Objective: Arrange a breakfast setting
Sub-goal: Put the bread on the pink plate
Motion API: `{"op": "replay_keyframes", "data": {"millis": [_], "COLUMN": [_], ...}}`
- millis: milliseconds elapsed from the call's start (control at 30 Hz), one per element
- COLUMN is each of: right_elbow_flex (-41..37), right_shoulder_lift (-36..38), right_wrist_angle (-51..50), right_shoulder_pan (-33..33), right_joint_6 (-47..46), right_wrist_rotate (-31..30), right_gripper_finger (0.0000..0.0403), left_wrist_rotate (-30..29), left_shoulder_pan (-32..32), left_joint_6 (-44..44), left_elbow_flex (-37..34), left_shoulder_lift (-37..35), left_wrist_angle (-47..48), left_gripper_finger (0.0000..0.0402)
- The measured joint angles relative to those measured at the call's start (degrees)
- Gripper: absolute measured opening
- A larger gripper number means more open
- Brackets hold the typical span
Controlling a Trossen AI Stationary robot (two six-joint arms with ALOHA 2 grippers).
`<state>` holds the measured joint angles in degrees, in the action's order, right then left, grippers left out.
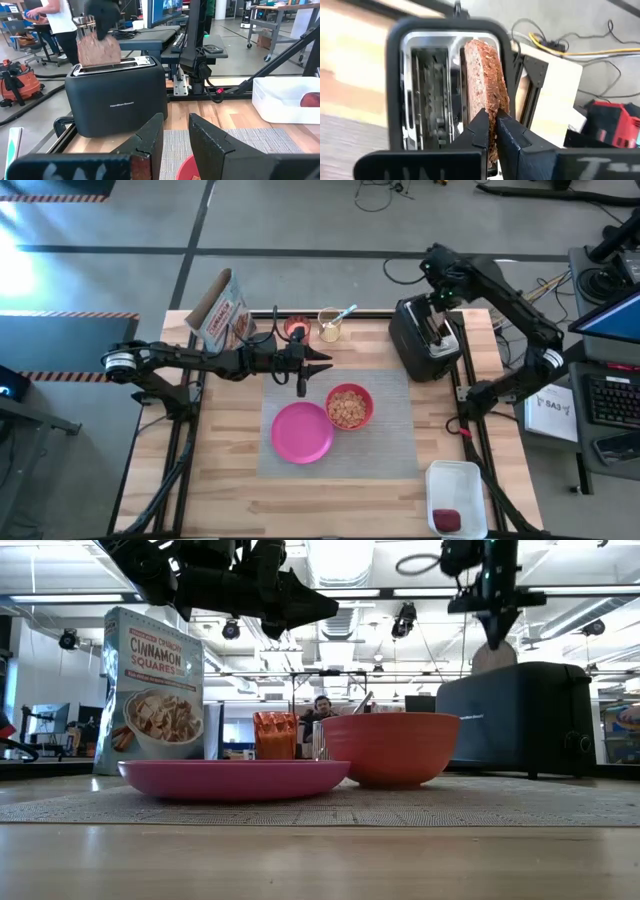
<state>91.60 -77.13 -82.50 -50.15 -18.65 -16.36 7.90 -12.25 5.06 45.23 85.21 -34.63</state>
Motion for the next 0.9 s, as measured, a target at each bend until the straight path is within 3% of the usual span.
{"op": "replay_keyframes", "data": {"millis": [267, 433, 500, 700, 767, 900], "right_elbow_flex": [1.71, 1.25, 0.84, -0.59, -1.33, -3.8], "right_shoulder_lift": [6.32, 10.83, 12.62, 16.39, 16.71, 16.07], "right_wrist_angle": [0.2, 2.63, 5.52, 15.97, 18.91, 23.8], "right_shoulder_pan": [2.7, 8.36, 12.35, 27.38, 33.28, 45.03], "right_joint_6": [-2.5, -4.51, -4.67, -7.25, -7.74, -7.92], "right_wrist_rotate": [1.44, 4.67, 5.45, 4.61, 2.35, -3.72], "right_gripper_finger": [0.0009, 0.0009, 0.0009, 0.0009, 0.0009, 0.0009], "left_wrist_rotate": [0.0, 0.62, 5.01, 35.43, 37.82, 34.65], "left_shoulder_pan": [0.04, 0.03, 0.08, 1.55, 2.43, 3.34], "left_joint_6": [-0.02, -0.02, 0.05, -0.13, -0.82, -1.5], "left_elbow_flex": [0.0, 0.0, 0.0, -0.02, -0.02, 0.85], "left_shoulder_lift": [0.0, 0.02, 0.05, 2.85, 4.04, 6.13], "left_wrist_angle": [-0.02, -0.93, -2.74, -14.78, -18.06, -19.32], "left_gripper_finger": [0.0076, 0.0076, 0.0076, 0.0076, 0.0076, 0.0076]}}
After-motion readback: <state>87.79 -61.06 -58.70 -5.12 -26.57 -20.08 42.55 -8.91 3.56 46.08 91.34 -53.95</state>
